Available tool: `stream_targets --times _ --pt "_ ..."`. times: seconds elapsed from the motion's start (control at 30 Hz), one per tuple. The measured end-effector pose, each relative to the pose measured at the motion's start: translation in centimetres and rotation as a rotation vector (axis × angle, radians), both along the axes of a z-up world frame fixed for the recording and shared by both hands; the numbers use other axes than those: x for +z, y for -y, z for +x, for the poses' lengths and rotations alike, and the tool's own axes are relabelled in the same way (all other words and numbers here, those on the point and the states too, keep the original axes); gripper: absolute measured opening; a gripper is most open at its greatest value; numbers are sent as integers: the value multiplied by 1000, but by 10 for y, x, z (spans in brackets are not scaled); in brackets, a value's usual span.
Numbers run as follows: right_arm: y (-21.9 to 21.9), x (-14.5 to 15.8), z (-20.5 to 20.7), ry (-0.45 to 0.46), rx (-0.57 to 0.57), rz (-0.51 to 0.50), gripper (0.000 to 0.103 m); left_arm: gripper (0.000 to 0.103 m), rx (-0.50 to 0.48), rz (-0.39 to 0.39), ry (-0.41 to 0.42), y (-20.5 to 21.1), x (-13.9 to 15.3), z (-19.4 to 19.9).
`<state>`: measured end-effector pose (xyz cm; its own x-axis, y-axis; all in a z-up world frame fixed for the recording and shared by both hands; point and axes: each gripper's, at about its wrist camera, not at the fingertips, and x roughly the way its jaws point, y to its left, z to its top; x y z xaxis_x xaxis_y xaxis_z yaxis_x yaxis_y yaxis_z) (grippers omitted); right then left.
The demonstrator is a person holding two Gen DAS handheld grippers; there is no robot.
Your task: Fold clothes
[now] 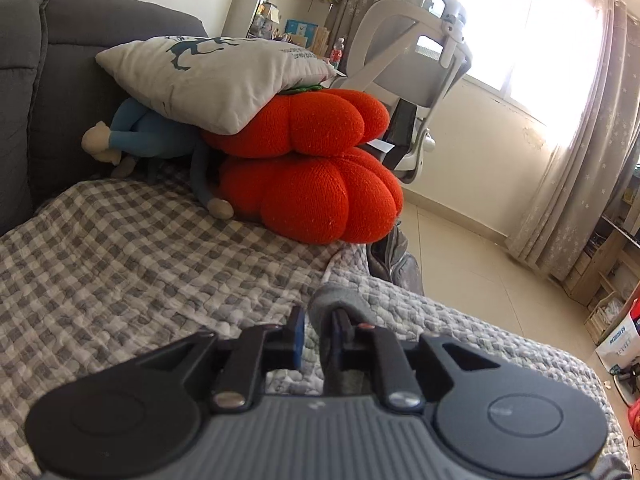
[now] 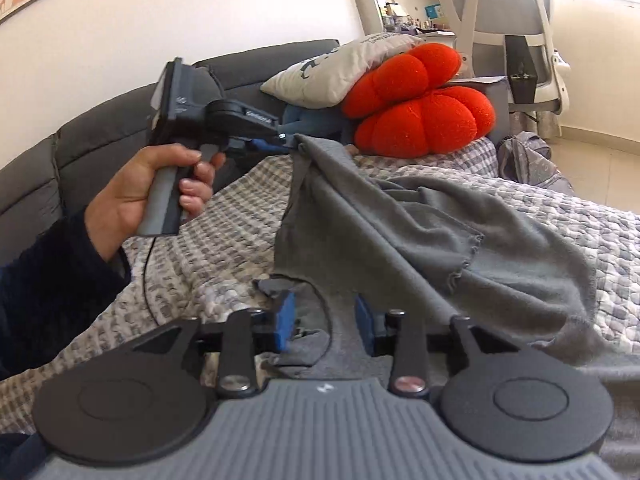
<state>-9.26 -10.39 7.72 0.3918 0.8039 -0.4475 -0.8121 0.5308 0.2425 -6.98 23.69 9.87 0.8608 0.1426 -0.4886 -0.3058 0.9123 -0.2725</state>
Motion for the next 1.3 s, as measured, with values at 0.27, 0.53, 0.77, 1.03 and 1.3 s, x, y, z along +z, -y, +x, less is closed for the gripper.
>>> stream_targets --times 0.27,0.53,0.77,1.03,1.3 --pt "-37 -11 31 30 3 -129 59 48 29 -12 9 -16 -14 -40" --pt "-66 -13 40 70 -41 -145 62 71 -144 -127 -95 17 -56 -61" --pt "-55 -22 47 -7 -173 -150 62 77 -200 -36 -160 54 -84 -33" --pt "-13 -31 28 -3 -248 -175 62 15 -274 -39 -124 73 -68 -19" --pt "-11 -42 -2 66 -115 -188 71 2 -233 -73 13 64 -14 -31"
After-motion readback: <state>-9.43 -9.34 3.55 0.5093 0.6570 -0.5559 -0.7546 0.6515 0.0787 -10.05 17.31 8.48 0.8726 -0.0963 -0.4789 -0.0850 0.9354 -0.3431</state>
